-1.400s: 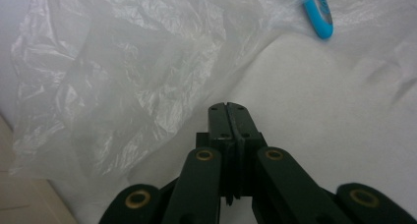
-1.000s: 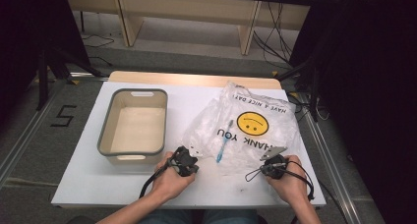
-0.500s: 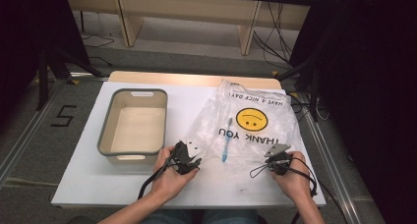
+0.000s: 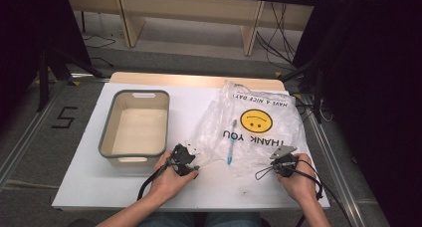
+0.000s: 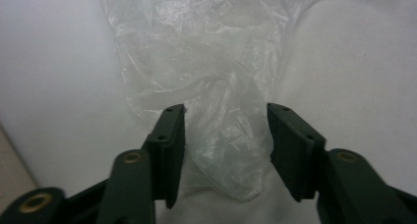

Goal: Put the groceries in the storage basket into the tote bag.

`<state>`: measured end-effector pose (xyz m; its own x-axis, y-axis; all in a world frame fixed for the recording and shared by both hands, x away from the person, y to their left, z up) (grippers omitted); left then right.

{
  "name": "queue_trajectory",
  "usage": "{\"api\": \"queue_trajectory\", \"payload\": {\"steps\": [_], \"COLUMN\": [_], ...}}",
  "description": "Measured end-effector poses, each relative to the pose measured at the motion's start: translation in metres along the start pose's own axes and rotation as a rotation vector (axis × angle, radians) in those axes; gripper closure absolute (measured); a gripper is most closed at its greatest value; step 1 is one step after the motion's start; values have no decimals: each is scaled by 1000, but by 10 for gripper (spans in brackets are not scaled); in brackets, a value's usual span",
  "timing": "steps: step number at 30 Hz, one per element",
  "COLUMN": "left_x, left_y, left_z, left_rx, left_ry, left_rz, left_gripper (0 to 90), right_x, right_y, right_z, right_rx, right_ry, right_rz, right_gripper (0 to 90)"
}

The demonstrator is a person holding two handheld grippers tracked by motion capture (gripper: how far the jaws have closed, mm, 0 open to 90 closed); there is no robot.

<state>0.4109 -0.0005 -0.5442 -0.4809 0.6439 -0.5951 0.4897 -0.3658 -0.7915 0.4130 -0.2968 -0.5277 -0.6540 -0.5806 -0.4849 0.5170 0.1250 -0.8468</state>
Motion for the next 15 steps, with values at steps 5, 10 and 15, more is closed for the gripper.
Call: {"api": "queue_trajectory", "payload": {"steps": [5, 10, 15], "left_x": [-1, -1, -3], "left_y": [-2, -4, -11], "left_z": [4, 9, 25], "left_rx": [62, 80, 125], "left_ry": [-24, -31, -21], "left_rz": [-10, -23, -13], "left_gripper": [735, 881, 885], "right_x": [-2, -4, -10], "right_y": [2, 3, 6], "right_z": [0, 0, -1], "right_rx": [4, 10, 18], "right_ry": [-1, -3, -5], "right_rz": [8, 17, 40], "right_gripper": [900, 900, 900]}}
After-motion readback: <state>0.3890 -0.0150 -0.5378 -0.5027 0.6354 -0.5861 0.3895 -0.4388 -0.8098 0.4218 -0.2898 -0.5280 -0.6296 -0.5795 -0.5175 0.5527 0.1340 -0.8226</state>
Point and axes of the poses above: each handheld gripper's, and its own axes: y roughly forward along the jaws, x roughly out of its underside, z roughly to its right, the point moved 8 cm from there along y, roughly forward along the jaws, and after that the axes turned 11 degrees about y, right-handed, at the moved point
